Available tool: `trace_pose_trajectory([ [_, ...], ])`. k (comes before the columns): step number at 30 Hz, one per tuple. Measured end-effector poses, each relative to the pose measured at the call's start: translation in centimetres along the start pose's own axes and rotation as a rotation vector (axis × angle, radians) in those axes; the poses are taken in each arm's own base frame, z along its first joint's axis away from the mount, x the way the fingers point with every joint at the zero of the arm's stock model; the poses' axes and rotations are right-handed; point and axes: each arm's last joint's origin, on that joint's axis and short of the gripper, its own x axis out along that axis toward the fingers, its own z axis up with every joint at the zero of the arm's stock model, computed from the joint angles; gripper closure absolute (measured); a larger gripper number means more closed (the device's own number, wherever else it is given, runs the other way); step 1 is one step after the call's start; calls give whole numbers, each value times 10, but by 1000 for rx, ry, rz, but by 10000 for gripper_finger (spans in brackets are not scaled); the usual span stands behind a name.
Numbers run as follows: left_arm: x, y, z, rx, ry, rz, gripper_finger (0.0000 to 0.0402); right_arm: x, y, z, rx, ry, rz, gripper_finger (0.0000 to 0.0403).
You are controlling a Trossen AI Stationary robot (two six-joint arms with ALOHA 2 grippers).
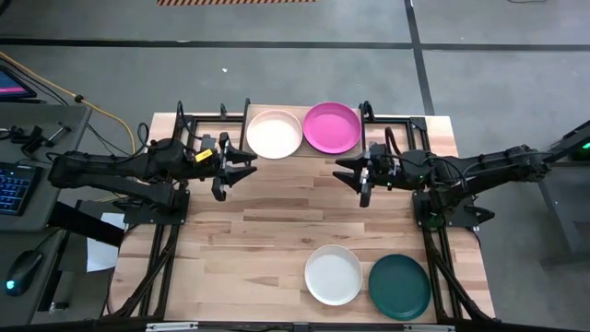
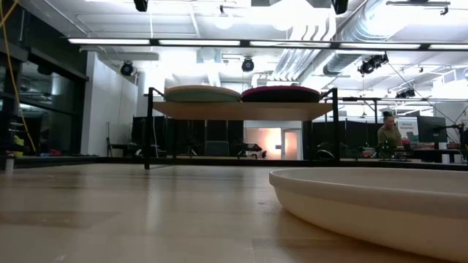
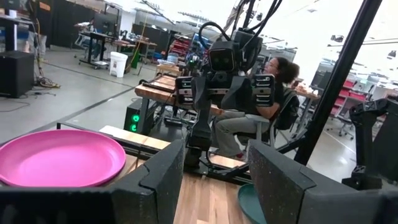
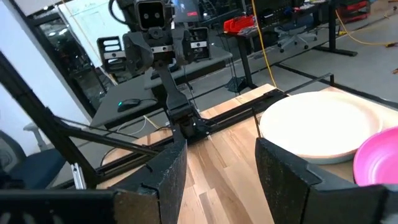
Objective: Place and stack plates onto a shelf
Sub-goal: Stack the white plate on top of the brown plate on the shelf
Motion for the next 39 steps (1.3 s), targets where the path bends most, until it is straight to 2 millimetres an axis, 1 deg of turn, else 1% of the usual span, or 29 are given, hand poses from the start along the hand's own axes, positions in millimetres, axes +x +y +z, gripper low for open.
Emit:
trace_pose_trajectory([
  [6, 0, 0, 0, 0, -1, 1, 234, 0, 1, 0, -5, 14, 37, 231],
  [12, 0, 0, 0, -1, -1, 1, 234, 0, 3, -2, 98, 49, 91, 231],
  [15, 0, 0, 0, -1, -1, 2, 234, 4, 5, -9, 160, 125, 154, 231],
  [19, 0, 0, 0, -1, -4, 14, 234, 12, 13, -23, 235, 235, 196, 231],
  [22, 0, 0, 0, 0, -5, 15, 234, 21, 23, -40, 306, 352, 240, 231],
  [24, 0, 0, 0, -1, -5, 15, 234, 27, 32, -54, 380, 464, 283, 231],
  [26, 0, 0, 0, 0, -5, 15, 234, 33, 40, -73, 459, 609, 305, 231],
  [28, 0, 0, 0, 0, -5, 16, 234, 37, 45, -92, 516, 751, 288, 231],
  [32, 0, 0, 0, 0, -5, 16, 234, 45, 50, -134, 540, 956, 139, 231],
  [35, 0, 0, 0, 0, -5, 16, 234, 51, 47, -163, 553, 1070, -9, 231],
  [37, 0, 0, 0, 0, -5, 16, 234, 54, 43, -178, 566, 1122, -93, 231],
  [39, 0, 1, 0, 0, -5, 16, 234, 56, 40, -188, 563, 1162, -149, 231],
])
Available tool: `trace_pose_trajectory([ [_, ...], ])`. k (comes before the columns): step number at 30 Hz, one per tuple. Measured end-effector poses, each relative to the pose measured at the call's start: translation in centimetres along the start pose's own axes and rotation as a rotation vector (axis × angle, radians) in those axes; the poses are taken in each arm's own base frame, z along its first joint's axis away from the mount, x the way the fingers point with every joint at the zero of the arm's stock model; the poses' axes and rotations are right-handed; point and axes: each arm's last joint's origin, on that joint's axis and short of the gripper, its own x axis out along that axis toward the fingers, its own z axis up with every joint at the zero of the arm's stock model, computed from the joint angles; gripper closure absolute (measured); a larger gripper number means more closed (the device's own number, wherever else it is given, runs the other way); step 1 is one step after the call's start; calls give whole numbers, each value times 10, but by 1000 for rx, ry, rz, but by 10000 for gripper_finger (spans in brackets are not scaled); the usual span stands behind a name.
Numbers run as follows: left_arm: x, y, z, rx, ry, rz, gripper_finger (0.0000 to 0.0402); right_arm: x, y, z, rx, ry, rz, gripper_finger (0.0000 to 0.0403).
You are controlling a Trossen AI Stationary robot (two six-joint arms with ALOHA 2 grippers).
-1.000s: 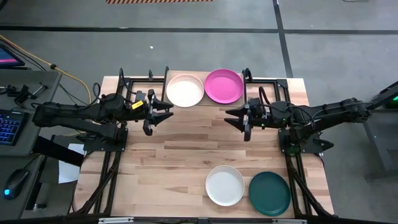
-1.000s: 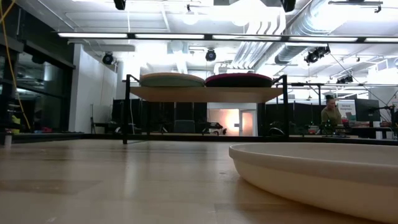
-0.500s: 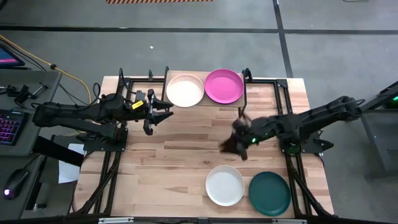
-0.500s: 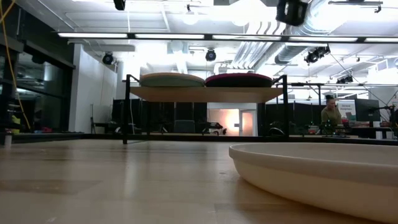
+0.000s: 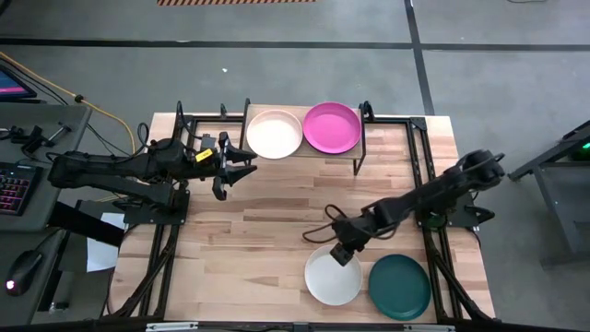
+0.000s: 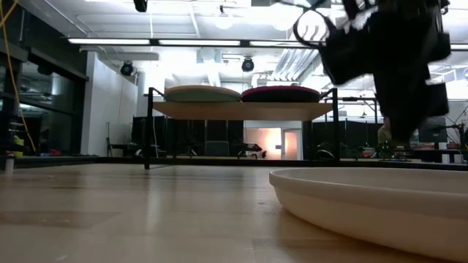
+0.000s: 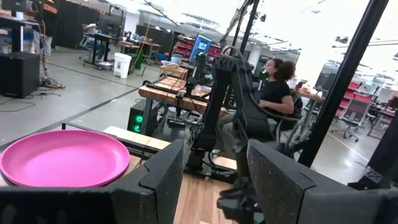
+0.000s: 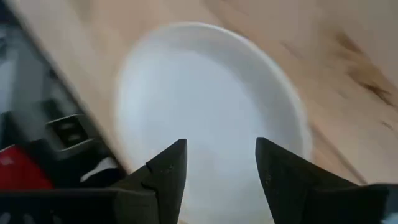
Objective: Place and stack plates onto a shelf
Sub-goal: Stack the white plate on top of the brown plate on the shelf
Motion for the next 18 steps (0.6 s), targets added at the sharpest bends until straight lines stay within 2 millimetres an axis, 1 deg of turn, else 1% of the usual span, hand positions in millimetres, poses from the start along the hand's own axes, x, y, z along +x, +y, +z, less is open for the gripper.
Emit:
trace_pose_trajectory([
  [2, 0, 0, 0, 0, 0, 0, 234, 5, -4, 0, 30, 15, -40, 231],
  [5, 0, 0, 0, 0, 0, 0, 234, 4, -7, -1, 44, 22, -88, 231],
  [10, 0, 0, 0, 1, 1, 0, 234, -13, 3, 1, 0, 1, -259, 231],
  [12, 0, 0, 0, 1, 1, 0, 234, -16, 5, 2, -44, -5, -312, 231],
  [15, 0, 0, 0, 0, 2, 1, 234, -14, 10, 4, -71, -16, -315, 231],
  [18, 0, 0, 0, 1, 1, 1, 234, -5, 7, 5, -61, 9, -323, 231],
])
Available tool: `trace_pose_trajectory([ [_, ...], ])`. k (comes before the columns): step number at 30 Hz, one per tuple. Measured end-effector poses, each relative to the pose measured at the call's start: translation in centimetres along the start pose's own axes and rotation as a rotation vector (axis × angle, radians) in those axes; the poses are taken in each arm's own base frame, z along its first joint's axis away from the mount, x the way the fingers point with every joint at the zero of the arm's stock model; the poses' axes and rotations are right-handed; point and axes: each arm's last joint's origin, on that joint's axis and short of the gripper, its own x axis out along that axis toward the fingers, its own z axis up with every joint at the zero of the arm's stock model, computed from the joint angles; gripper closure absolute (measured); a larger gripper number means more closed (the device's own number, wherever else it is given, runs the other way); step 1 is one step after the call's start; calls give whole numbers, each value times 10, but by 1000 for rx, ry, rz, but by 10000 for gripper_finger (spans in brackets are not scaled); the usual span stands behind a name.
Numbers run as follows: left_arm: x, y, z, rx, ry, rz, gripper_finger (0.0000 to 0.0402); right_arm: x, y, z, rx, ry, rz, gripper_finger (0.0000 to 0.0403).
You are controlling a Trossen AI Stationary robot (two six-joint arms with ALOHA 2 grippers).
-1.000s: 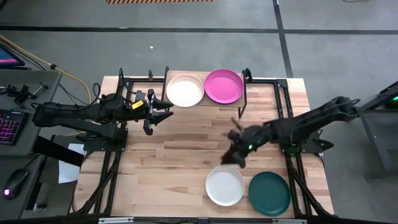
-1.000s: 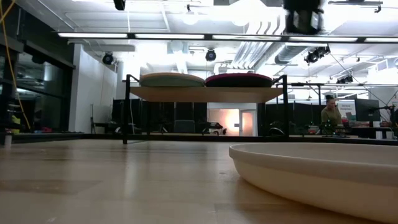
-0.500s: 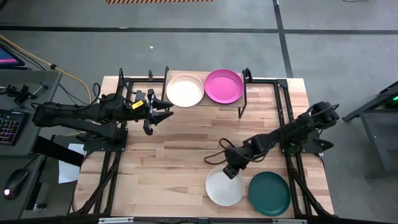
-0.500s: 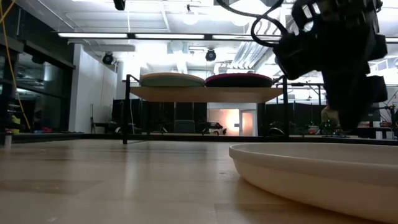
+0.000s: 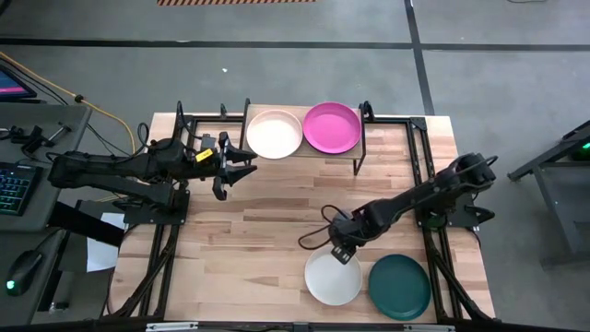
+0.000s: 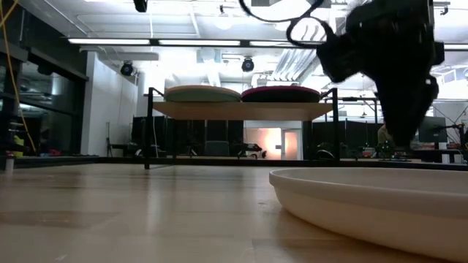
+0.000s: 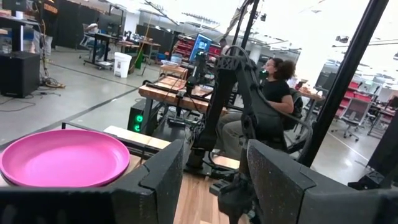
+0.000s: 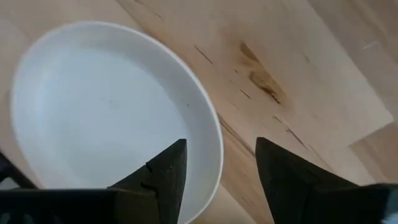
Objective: Place and stack plates onto a shelf
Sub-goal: Stack the white plate on top of the brown plate on the shelf
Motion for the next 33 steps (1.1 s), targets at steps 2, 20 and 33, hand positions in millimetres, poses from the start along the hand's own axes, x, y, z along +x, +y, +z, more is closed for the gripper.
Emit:
trace_pose_trajectory([
  [2, 0, 0, 0, -1, 0, 0, 234, 8, 0, 0, 2, 31, -8, 231],
  [20, 0, 0, 0, -1, -1, 0, 234, 47, 10, -6, -8, 77, -39, 234],
  [33, 0, 0, 0, -1, -3, 2, 234, 44, 10, -7, -58, 15, -66, 392],
])
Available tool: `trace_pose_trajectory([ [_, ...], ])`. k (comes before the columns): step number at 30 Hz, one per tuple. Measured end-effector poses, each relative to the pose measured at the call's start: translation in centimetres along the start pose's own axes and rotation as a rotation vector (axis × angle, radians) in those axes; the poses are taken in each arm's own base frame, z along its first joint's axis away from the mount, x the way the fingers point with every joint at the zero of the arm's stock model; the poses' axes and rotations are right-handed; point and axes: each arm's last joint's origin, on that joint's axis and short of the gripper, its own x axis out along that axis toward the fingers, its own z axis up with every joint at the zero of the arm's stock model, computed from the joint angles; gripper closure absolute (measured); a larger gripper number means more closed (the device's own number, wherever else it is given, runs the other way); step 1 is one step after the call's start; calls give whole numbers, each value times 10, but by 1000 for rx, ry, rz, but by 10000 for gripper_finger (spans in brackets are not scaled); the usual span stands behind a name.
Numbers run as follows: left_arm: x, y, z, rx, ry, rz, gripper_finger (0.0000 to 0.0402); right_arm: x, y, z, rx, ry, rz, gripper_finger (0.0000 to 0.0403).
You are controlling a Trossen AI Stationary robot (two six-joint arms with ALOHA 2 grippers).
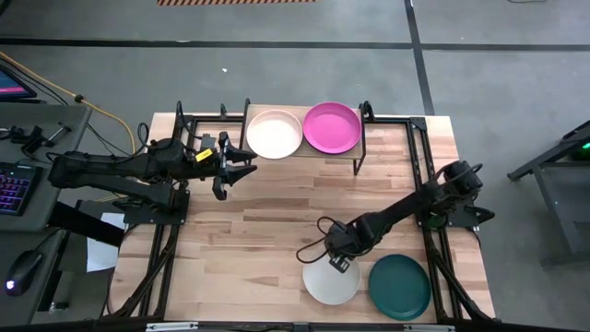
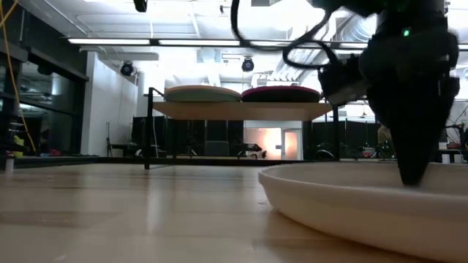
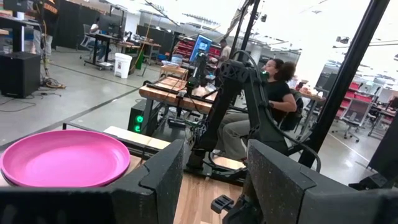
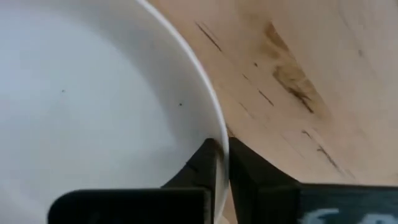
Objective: Place and stack plates onto a shelf
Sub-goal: Stack the white plate on top of the brown plate on the shelf
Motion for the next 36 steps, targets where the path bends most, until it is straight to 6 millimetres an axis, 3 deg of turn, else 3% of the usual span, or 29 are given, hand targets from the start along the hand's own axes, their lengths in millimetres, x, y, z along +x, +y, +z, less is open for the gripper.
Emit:
trace_pose_trajectory([
  [9, 0, 0, 0, 0, -1, 3, 234, -62, -12, -1, -158, -131, 82, 402],
  [14, 0, 0, 0, 0, -2, 6, 234, -91, -23, -9, -217, -238, 226, 402],
  [18, 0, 0, 0, 0, -2, 6, 234, -96, -38, -21, -199, -306, 336, 402],
  [24, 0, 0, 0, 0, -3, 6, 234, -81, -58, -30, 20, -443, 482, 403],
  [30, 0, 0, 0, 0, -3, 9, 234, -94, -62, -2, 237, -603, 514, 403],
  [36, 0, 1, 1, -1, -19, 22, 234, -158, -71, 48, 237, -749, 340, 403],
])
